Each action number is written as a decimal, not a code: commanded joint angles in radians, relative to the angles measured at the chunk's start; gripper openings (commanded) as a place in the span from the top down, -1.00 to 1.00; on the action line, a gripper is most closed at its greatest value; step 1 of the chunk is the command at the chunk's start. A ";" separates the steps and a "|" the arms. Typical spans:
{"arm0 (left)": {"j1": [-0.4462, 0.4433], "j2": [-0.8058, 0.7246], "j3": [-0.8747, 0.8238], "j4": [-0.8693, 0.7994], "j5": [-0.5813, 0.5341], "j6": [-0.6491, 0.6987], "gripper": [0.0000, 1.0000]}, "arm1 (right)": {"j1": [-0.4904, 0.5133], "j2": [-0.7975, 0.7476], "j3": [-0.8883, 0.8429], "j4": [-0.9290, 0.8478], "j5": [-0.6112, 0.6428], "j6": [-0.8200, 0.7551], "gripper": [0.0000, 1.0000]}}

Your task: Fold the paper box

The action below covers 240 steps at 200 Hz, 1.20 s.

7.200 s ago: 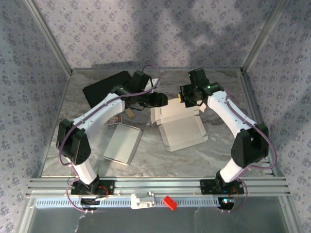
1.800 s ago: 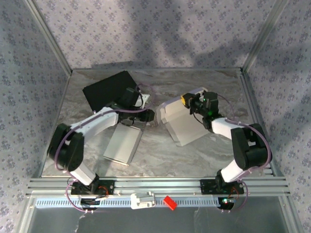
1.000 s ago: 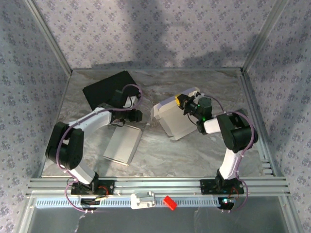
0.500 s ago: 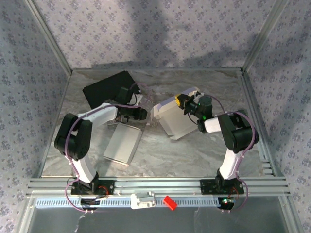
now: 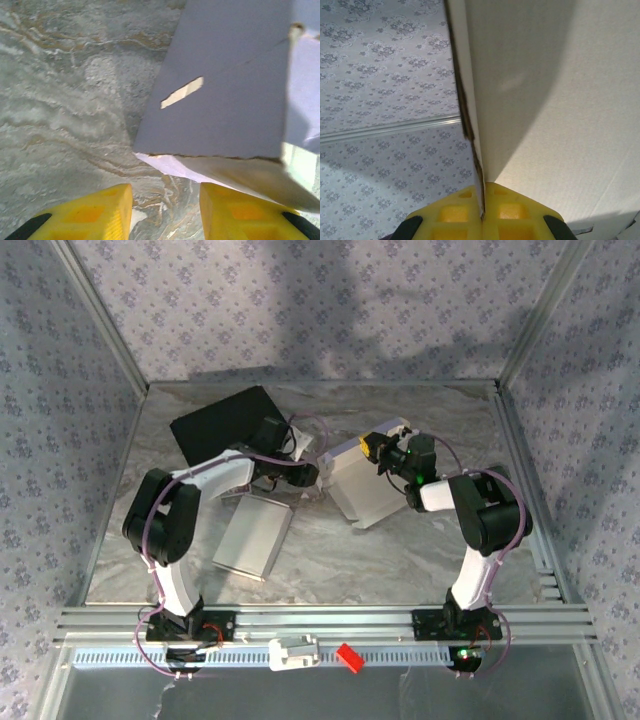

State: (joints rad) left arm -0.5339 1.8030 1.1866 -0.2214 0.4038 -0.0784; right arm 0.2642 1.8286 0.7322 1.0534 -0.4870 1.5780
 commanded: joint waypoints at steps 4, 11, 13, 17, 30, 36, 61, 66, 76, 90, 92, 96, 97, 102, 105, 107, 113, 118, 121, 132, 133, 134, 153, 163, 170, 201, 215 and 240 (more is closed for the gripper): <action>-0.019 0.015 0.006 0.047 0.025 0.019 0.18 | 0.004 0.002 0.006 -0.086 -0.002 0.002 1.00; -0.022 0.011 -0.003 0.062 0.028 0.013 0.17 | 0.005 0.004 0.006 -0.081 0.000 0.004 1.00; -0.023 0.010 -0.007 0.066 0.029 0.012 0.17 | 0.005 0.006 0.007 -0.079 0.002 0.006 1.00; -0.022 0.006 -0.014 0.076 0.032 0.008 0.17 | 0.004 0.006 0.009 -0.077 0.002 0.007 1.00; -0.025 -0.014 -0.046 0.117 0.038 0.002 0.16 | 0.005 0.009 0.011 -0.080 0.005 0.009 1.00; -0.027 -0.021 -0.061 0.133 0.038 0.002 0.15 | 0.006 0.009 0.014 -0.078 0.007 0.012 1.00; -0.027 -0.014 -0.076 0.168 0.038 0.015 0.14 | 0.007 0.011 0.021 -0.079 0.007 0.021 1.00; -0.026 -0.007 -0.072 0.168 0.037 0.018 0.15 | 0.008 0.011 0.021 -0.078 0.008 0.024 1.00; -0.026 0.006 -0.060 0.169 0.031 0.024 0.15 | 0.009 0.011 0.023 -0.078 0.009 0.026 1.00; -0.025 0.017 -0.054 0.187 0.037 0.028 0.16 | 0.010 0.013 0.029 -0.076 0.008 0.032 1.00; -0.026 0.018 -0.055 0.191 0.039 0.028 0.16 | 0.010 0.013 0.029 -0.076 0.007 0.033 1.00; -0.027 0.018 -0.058 0.202 0.045 0.027 0.17 | 0.010 0.014 0.031 -0.075 0.007 0.034 1.00; -0.027 0.018 -0.059 0.205 0.047 0.027 0.17 | 0.010 0.014 0.032 -0.075 0.007 0.034 1.00; -0.027 0.017 -0.063 0.213 0.052 0.026 0.17 | 0.011 0.015 0.032 -0.074 0.007 0.038 1.00; -0.029 0.016 -0.063 0.215 0.054 0.027 0.18 | 0.010 0.015 0.033 -0.074 0.007 0.040 1.00; -0.028 0.016 -0.064 0.217 0.055 0.030 0.18 | 0.010 0.016 0.034 -0.073 0.007 0.040 1.00; -0.030 0.015 -0.065 0.220 0.059 0.034 0.18 | 0.011 0.013 0.035 -0.074 0.009 0.042 1.00; -0.031 0.013 -0.068 0.221 0.061 0.038 0.19 | 0.012 0.011 0.036 -0.076 0.010 0.045 1.00; -0.032 0.011 -0.070 0.221 0.065 0.042 0.19 | 0.009 0.011 0.036 -0.077 0.011 0.045 1.00; -0.032 0.010 -0.071 0.221 0.074 0.063 0.20 | 0.009 0.009 0.040 -0.082 0.010 0.048 1.00; -0.033 0.009 -0.071 0.221 0.076 0.064 0.20 | 0.010 0.009 0.041 -0.082 0.008 0.048 1.00; -0.033 0.009 -0.071 0.221 0.077 0.067 0.21 | 0.009 0.009 0.041 -0.082 0.008 0.049 1.00; -0.033 0.012 -0.058 0.203 0.110 0.108 0.23 | 0.008 0.011 0.052 -0.083 0.001 0.055 1.00; -0.033 0.018 -0.046 0.187 0.120 0.130 0.25 | 0.006 0.009 0.053 -0.086 0.001 0.057 1.00; -0.032 0.022 -0.039 0.179 0.127 0.141 0.26 | 0.007 0.010 0.054 -0.087 0.001 0.058 1.00; -0.023 0.041 -0.016 0.179 0.147 0.167 0.32 | 0.007 0.015 0.062 -0.083 -0.001 0.068 1.00; -0.018 0.043 -0.021 0.204 0.160 0.160 0.38 | 0.007 0.018 0.062 -0.074 0.004 0.076 1.00; -0.014 0.053 -0.011 0.239 0.179 0.131 0.47 | 0.009 0.023 0.063 -0.056 0.017 0.089 1.00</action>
State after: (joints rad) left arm -0.5491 1.8393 1.1309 -0.0460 0.5140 0.0479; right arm 0.2668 1.8313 0.7753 0.9974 -0.4782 1.6310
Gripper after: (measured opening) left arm 0.274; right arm 0.059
